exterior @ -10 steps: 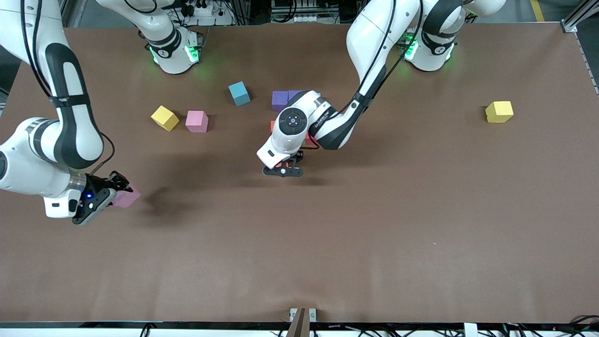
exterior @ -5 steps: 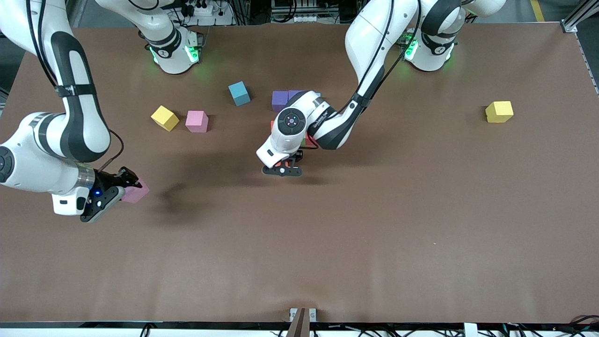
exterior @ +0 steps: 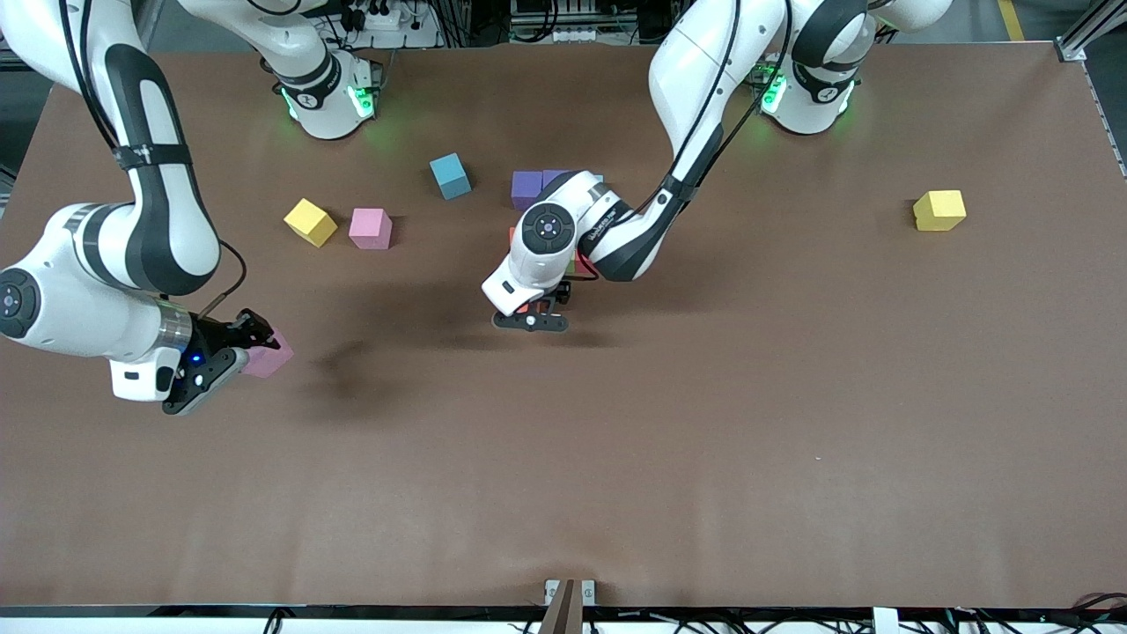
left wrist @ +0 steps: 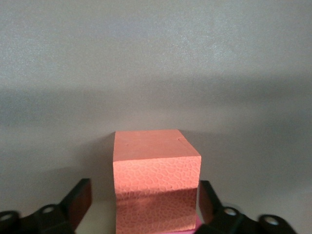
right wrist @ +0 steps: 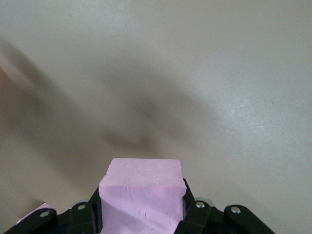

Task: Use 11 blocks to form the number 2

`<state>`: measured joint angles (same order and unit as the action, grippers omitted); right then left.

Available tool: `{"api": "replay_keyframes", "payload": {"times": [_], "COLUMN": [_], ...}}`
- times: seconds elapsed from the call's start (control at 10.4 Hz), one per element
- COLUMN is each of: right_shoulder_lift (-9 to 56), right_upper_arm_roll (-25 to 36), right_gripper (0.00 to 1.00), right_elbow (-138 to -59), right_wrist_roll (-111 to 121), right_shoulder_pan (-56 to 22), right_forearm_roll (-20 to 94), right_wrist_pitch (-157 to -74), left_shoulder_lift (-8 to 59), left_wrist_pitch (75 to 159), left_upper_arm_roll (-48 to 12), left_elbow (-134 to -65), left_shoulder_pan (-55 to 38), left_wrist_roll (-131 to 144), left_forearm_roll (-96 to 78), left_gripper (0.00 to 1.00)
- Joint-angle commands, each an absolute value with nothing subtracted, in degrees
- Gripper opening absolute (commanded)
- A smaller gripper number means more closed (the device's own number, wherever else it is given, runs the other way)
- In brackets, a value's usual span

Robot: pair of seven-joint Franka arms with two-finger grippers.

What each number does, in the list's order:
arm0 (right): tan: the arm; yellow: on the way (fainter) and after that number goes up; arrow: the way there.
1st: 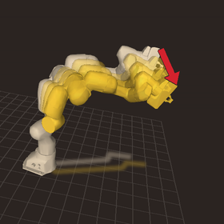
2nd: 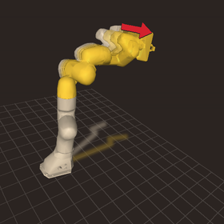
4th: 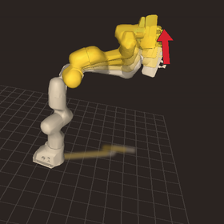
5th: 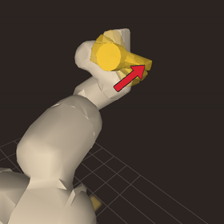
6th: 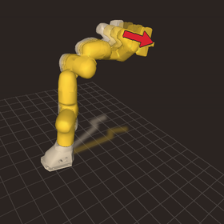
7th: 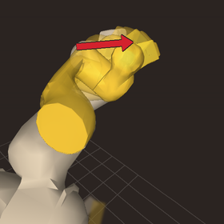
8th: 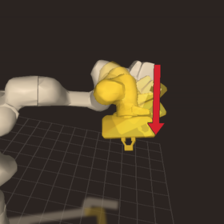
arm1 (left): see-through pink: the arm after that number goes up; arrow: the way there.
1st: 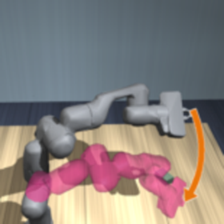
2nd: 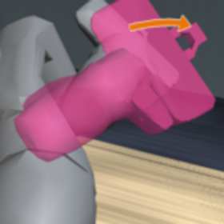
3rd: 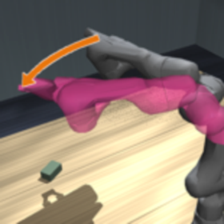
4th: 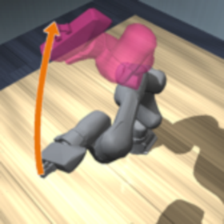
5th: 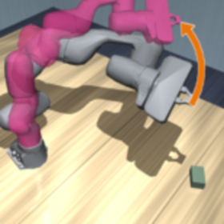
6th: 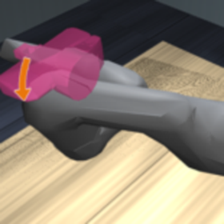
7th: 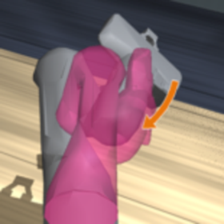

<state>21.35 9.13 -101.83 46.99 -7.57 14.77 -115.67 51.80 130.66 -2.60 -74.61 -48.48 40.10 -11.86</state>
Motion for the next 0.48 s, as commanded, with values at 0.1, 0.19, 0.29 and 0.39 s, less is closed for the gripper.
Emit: {"api": "replay_keyframes", "payload": {"times": [0.1, 0.19, 0.29, 0.39], "right_shoulder_lift": [19.95, 20.04, 20.04, 20.04], "right_upper_arm_roll": [8.61, 8.61, 8.53, 8.18], "right_gripper": [0.24, 0.24, 0.24, 0.24], "right_elbow": [-102.30, -102.30, -102.30, -102.30], "right_wrist_roll": [45.18, 45.18, 45.09, 44.57], "right_shoulder_pan": [-7.65, -7.73, -7.73, -8.08], "right_forearm_roll": [15.38, 15.38, 15.38, 15.38], "right_wrist_pitch": [-114.78, -114.70, -114.70, -114.78], "left_shoulder_lift": [51.33, 49.50, 47.05, 43.54], "left_wrist_pitch": [130.87, 130.78, 130.43, 129.47], "left_upper_arm_roll": [-1.67, -1.50, -1.32, -0.54], "left_elbow": [-73.92, -74.00, -74.18, -75.40], "left_shoulder_pan": [-49.22, -49.22, -49.13, -48.70], "left_wrist_roll": [39.02, 39.02, 39.11, 39.29], "left_forearm_roll": [-13.71, -13.62, -13.54, -13.54], "left_gripper": [1.00, 1.00, 1.00, 1.00]}}
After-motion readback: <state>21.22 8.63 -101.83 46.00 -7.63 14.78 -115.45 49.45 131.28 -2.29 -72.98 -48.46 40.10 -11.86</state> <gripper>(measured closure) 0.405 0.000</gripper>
